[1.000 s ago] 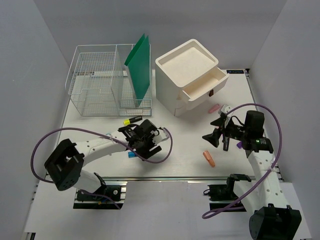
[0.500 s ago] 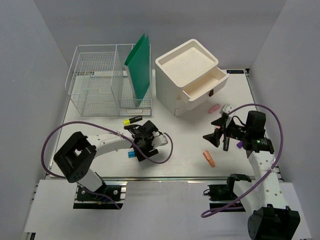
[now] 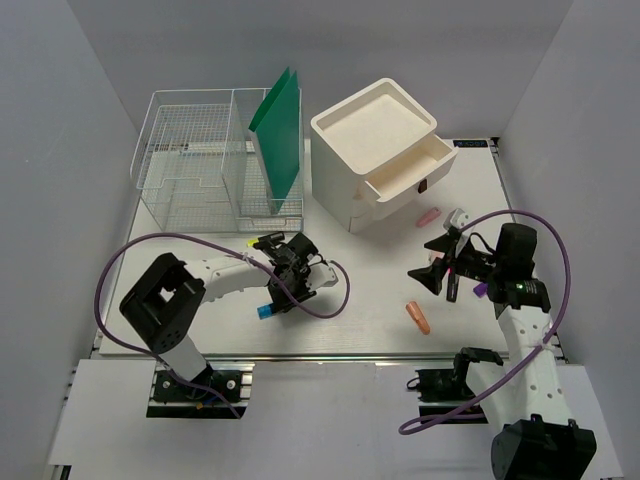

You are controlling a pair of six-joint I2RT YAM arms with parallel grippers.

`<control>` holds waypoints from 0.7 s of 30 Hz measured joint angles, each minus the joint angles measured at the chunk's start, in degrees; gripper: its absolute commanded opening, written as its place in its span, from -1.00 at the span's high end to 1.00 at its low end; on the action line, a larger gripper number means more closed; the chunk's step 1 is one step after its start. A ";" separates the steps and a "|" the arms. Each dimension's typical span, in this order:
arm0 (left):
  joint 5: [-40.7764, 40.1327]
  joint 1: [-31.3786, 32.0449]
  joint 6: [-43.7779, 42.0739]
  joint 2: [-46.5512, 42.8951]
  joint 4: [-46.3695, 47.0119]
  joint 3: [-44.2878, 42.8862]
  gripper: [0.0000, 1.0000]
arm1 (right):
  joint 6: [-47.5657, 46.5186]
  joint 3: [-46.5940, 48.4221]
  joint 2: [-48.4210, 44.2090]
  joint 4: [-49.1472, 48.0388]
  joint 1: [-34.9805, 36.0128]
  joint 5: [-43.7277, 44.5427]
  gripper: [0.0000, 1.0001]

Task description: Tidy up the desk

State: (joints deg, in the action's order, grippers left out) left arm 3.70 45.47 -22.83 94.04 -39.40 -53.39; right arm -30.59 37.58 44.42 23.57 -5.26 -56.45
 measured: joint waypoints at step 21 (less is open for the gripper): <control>13.73 0.79 11.10 -13.88 15.04 -33.46 1.00 | 3.26 0.00 -0.11 -1.46 -1.92 2.38 1.00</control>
State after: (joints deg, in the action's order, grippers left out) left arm 17.43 46.26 -11.73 80.16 -24.36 -86.85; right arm -27.33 37.58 44.31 22.11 -7.18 -54.06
